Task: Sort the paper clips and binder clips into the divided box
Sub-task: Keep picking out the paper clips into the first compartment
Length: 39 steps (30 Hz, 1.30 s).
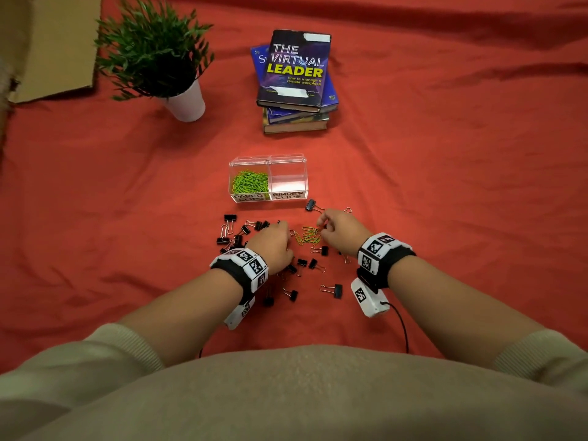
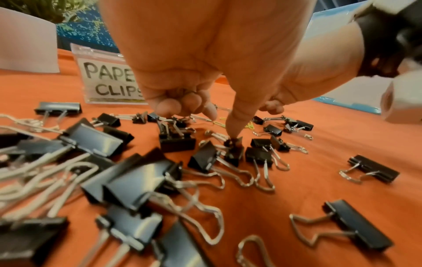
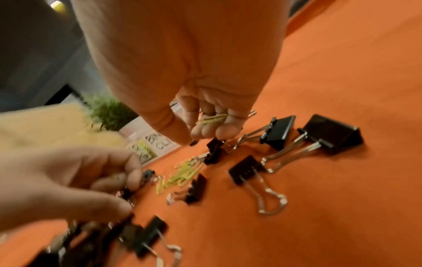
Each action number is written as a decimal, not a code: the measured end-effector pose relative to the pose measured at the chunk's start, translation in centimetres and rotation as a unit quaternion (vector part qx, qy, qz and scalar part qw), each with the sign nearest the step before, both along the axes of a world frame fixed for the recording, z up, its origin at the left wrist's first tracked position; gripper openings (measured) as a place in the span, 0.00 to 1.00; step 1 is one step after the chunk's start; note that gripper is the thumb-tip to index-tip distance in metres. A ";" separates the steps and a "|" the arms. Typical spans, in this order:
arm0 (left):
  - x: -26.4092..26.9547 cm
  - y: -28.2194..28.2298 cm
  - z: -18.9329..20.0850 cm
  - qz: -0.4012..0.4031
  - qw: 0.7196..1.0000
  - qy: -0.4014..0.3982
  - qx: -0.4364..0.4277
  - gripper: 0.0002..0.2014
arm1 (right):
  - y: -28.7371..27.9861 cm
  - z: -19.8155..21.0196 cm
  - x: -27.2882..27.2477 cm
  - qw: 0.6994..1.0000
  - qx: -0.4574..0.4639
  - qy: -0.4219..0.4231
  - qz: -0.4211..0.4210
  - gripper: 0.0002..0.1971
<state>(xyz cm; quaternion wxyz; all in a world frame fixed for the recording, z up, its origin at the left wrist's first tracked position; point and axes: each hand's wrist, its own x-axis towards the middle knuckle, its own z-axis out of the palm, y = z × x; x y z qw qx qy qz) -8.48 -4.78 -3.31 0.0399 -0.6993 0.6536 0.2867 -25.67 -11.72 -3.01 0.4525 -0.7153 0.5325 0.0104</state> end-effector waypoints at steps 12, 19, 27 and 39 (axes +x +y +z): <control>-0.5 -1.6 -0.5 -0.063 0.997 0.014 -0.045 0.11 | -0.2 -0.8 -0.7 0.980 -0.088 0.090 0.153 0.22; -0.5 -1.3 -0.7 -0.094 0.993 -0.021 -0.070 0.09 | 0.2 -1.0 0.1 0.963 -0.128 0.097 0.219 0.22; 0.4 -0.6 -0.7 -0.021 0.997 0.074 -0.017 0.07 | 2.0 -2.0 0.3 0.963 -0.185 0.045 0.190 0.09; 4.9 -4.8 3.8 0.133 0.974 0.144 -0.116 0.04 | 2.0 -0.4 1.9 0.997 -0.008 0.044 0.070 0.05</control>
